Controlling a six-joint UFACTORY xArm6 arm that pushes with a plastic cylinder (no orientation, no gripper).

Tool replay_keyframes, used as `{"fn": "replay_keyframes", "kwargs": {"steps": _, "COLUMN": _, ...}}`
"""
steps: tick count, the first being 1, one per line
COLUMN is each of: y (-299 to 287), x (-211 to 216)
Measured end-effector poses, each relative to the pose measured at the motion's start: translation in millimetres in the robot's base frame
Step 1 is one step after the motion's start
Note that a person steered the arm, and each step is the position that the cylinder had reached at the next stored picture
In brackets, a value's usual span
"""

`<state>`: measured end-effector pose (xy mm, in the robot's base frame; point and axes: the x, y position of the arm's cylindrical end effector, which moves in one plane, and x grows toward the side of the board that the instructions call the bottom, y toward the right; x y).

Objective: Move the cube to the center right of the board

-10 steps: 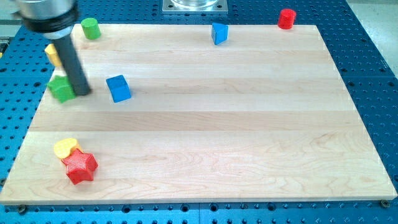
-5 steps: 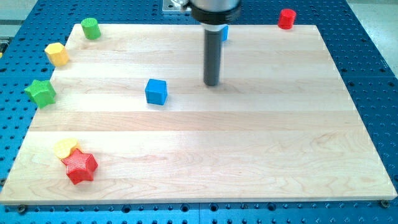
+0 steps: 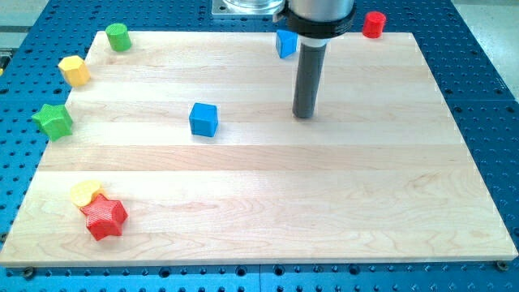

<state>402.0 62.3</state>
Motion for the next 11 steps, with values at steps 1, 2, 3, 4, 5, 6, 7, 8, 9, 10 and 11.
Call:
{"fn": "replay_keyframes", "kwargs": {"steps": 1, "y": -7, "x": -12}}
{"fn": "replay_keyframes", "kwargs": {"steps": 2, "y": -37, "x": -48}}
{"fn": "replay_keyframes", "kwargs": {"steps": 3, "y": -126, "x": -35}}
{"fn": "replay_keyframes", "kwargs": {"steps": 4, "y": -172, "x": -6}}
{"fn": "replay_keyframes", "kwargs": {"steps": 5, "y": -131, "x": 27}}
{"fn": "replay_keyframes", "kwargs": {"steps": 6, "y": -55, "x": 34}}
{"fn": "replay_keyframes", "kwargs": {"steps": 7, "y": -98, "x": 34}}
{"fn": "replay_keyframes", "kwargs": {"steps": 8, "y": -157, "x": 49}}
{"fn": "replay_keyframes", "kwargs": {"steps": 9, "y": -136, "x": 95}}
{"fn": "replay_keyframes", "kwargs": {"steps": 10, "y": -70, "x": 88}}
{"fn": "replay_keyframes", "kwargs": {"steps": 11, "y": -44, "x": 57}}
